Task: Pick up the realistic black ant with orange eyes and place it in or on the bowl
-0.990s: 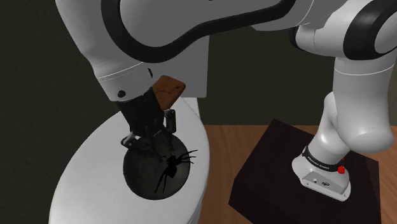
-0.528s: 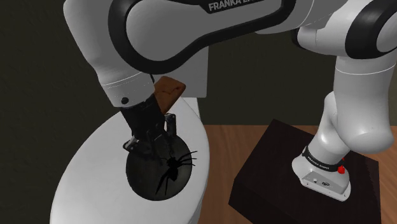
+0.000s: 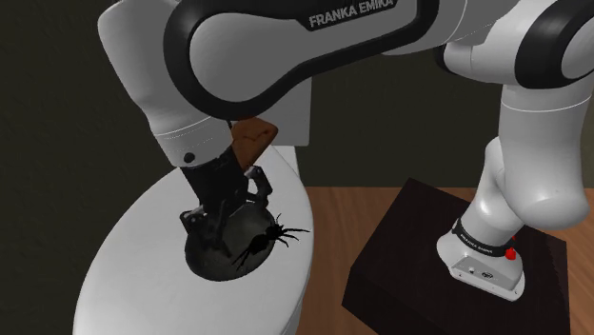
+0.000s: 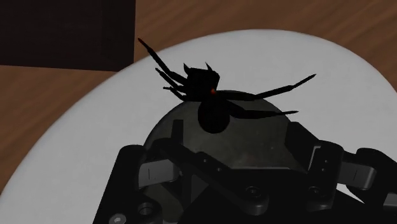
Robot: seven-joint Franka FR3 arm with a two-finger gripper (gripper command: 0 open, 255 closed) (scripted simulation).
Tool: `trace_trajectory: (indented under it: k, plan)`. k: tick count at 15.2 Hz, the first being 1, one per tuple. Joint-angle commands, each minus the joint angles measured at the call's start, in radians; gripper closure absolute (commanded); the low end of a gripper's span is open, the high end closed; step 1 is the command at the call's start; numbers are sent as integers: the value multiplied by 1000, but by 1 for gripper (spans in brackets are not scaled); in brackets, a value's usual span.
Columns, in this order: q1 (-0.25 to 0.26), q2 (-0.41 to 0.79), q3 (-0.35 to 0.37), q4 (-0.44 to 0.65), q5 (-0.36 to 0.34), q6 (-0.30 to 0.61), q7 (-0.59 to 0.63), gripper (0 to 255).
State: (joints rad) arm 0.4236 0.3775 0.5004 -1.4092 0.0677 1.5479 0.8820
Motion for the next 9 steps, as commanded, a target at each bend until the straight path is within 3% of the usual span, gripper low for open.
trace_trajectory:
  k: [1,2,6,9]
  plan:
    - [0,1,0,0,0,0,0,0]
    - [0,1,0,3,0,-4,0,0]
    - [24,69,-4,225,-26,-160,19,0]
    - [24,69,-4,225,-26,-160,19,0]
